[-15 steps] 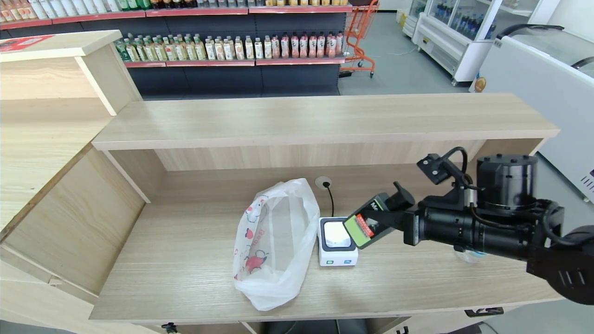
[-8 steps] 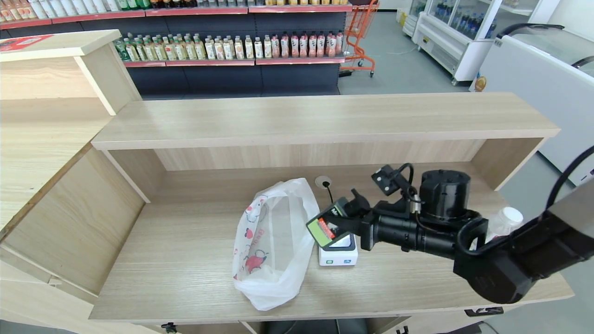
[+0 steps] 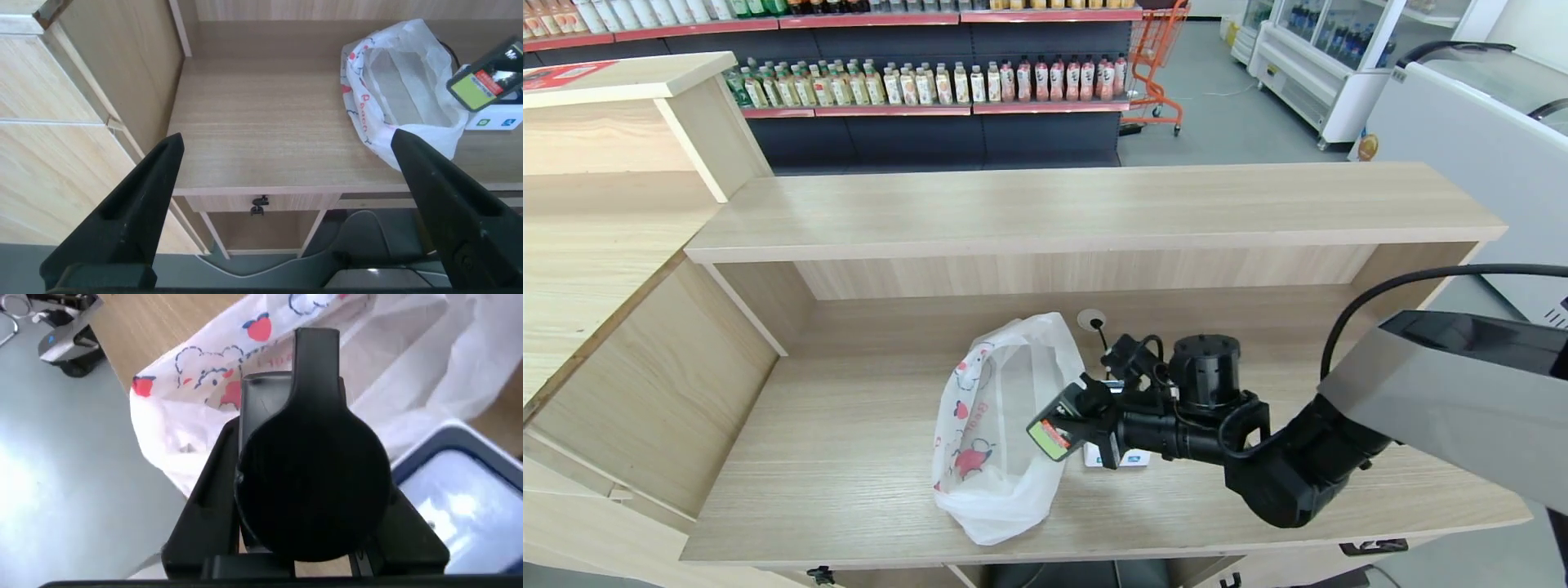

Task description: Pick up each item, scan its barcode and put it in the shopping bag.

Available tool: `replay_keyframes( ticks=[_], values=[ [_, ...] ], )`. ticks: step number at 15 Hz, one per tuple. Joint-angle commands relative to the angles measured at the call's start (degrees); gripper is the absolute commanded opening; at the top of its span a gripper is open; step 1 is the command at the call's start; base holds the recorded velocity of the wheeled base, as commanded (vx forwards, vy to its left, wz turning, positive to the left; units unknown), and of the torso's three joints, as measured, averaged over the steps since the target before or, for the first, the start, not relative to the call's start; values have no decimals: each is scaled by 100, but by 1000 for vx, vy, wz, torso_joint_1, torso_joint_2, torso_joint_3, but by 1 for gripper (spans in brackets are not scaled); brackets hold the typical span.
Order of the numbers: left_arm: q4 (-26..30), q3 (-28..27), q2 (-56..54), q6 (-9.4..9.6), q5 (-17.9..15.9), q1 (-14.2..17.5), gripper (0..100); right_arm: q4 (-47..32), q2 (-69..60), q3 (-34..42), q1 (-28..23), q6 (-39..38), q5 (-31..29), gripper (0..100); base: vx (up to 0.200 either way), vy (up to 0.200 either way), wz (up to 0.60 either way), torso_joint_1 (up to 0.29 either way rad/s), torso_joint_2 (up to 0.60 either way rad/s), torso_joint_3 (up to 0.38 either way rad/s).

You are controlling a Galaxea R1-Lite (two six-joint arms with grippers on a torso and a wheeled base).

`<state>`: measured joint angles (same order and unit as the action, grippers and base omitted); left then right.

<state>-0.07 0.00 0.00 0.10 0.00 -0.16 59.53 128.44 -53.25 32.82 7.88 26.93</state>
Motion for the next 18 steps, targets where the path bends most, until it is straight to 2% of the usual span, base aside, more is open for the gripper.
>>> replay_keyframes(
  ticks=[1,5,9,11,12,15,18],
  values=[
    [-1,0,9,-1,0,-2,100,-38,524,-669,155,197,-3,0,0,0,0,0,0,0],
    [-1,0,9,-1,0,-2,100,-477,981,-1434,155,812,5,0,0,0,0,0,0,0],
    [-1,0,9,-1,0,-2,100,-503,1500,-1838,225,1603,5,0,0,0,0,0,0,0],
    [-1,0,9,-1,0,-2,100,-495,1605,-1996,322,1665,-3,0,0,0,0,0,0,0],
    [-1,0,9,-1,0,7,100,-495,1623,-2049,348,1673,-3,100,0,0,0,0,0,0],
    [-1,0,9,-1,0,-2,100,-829,1227,-2023,322,1436,14,100,0,0,0,0,0,0],
    [-1,0,9,-1,0,-2,100,-1303,427,-1812,172,4,5,100,0,0,0,0,0,0]
  ],
)
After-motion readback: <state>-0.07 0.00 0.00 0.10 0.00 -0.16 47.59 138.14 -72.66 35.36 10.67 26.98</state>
